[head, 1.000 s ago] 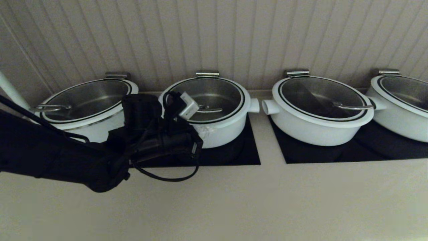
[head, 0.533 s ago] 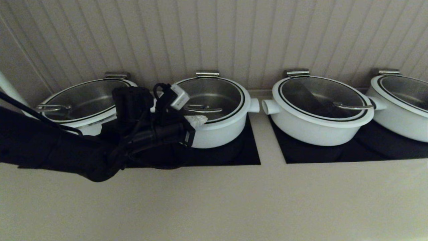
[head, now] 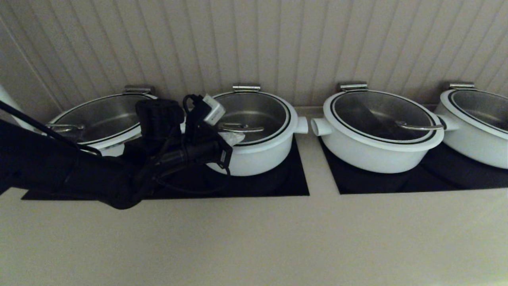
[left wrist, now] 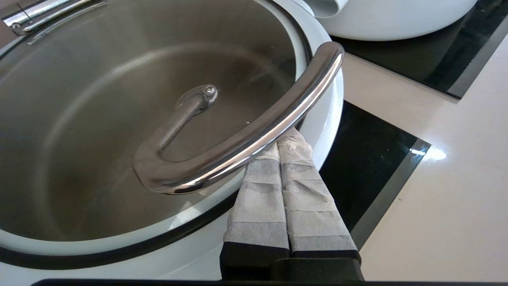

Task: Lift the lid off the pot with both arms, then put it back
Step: Open the food pot lid a small opening with the left arm

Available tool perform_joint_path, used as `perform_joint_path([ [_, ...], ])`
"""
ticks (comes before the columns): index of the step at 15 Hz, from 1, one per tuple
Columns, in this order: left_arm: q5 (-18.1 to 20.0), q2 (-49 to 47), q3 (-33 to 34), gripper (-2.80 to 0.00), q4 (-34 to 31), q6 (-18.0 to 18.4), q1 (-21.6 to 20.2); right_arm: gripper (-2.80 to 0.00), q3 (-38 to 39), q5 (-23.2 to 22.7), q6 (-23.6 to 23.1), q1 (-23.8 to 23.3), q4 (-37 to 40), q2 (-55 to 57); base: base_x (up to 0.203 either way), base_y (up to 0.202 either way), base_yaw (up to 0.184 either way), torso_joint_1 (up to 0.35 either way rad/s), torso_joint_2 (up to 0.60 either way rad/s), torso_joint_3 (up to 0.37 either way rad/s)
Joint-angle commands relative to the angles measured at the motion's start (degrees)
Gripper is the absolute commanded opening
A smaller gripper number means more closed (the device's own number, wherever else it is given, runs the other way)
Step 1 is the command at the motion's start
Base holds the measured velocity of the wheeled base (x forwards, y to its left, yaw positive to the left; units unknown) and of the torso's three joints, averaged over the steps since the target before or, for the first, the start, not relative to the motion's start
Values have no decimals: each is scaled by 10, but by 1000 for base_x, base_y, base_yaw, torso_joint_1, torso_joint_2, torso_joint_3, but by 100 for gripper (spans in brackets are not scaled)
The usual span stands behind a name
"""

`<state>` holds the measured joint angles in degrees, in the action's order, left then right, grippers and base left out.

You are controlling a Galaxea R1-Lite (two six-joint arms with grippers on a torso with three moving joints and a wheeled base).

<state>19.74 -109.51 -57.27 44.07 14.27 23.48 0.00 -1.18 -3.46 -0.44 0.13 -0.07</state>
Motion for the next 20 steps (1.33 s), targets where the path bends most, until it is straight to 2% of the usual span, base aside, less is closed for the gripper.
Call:
perform_joint_path([
  [1, 1, 1, -5, -280, 3, 1, -5, -280, 0, 0, -1, 0, 0, 1, 0, 0, 0, 0, 0, 0],
  [20, -1, -7, -82, -280, -3, 1, -11, -280, 0, -1, -1, 0, 0, 1, 0, 0, 0, 0, 0, 0],
])
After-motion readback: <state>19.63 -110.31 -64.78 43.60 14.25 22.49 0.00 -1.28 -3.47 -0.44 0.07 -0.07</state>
